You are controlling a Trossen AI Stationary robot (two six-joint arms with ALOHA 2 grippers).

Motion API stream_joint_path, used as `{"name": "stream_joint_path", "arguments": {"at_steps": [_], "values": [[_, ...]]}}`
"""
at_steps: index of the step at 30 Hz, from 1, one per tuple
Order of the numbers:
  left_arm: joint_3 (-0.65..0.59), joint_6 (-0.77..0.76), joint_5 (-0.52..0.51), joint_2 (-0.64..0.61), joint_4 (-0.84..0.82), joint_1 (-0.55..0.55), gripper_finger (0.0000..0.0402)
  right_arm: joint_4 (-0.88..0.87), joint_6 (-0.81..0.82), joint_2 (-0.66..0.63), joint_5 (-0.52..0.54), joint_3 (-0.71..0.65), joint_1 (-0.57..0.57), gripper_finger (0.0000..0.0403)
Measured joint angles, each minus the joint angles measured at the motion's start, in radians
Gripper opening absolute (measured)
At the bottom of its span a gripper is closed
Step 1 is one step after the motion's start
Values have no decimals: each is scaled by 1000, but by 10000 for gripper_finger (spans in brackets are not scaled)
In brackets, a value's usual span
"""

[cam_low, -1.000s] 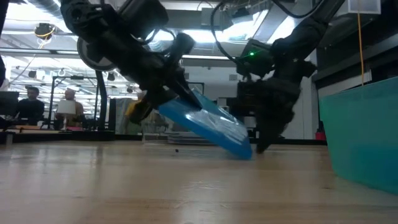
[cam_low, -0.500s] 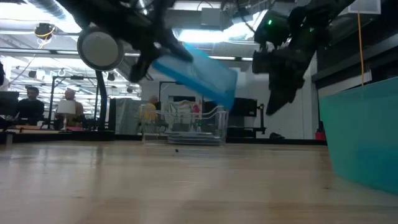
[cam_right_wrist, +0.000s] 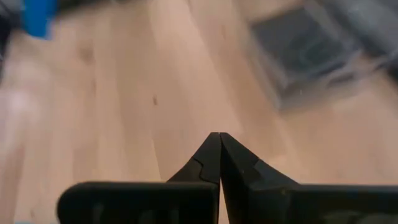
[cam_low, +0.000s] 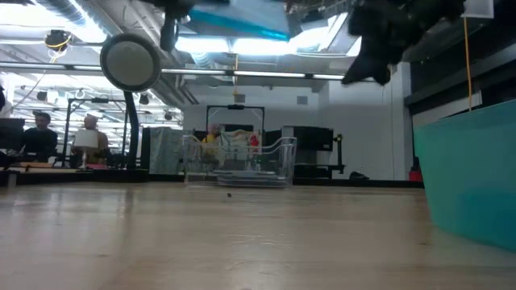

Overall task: Pick & place jewel cases by type
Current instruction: Put the blue cd case into the green bin

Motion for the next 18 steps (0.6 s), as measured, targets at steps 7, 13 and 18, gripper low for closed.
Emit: {"name": "stream_joint_path", "arguments": {"at_steps": [7,13,18], "values": [[0,137,3,-102,-4,0,18,86,-1,-239,18,1,0,5],[0,237,8,-151,-3,0,19,139,-46,-373,18,2,0,5],[65,335,53,-158,-42,0,19,138,-48,-403,18,2,0,5]]}}
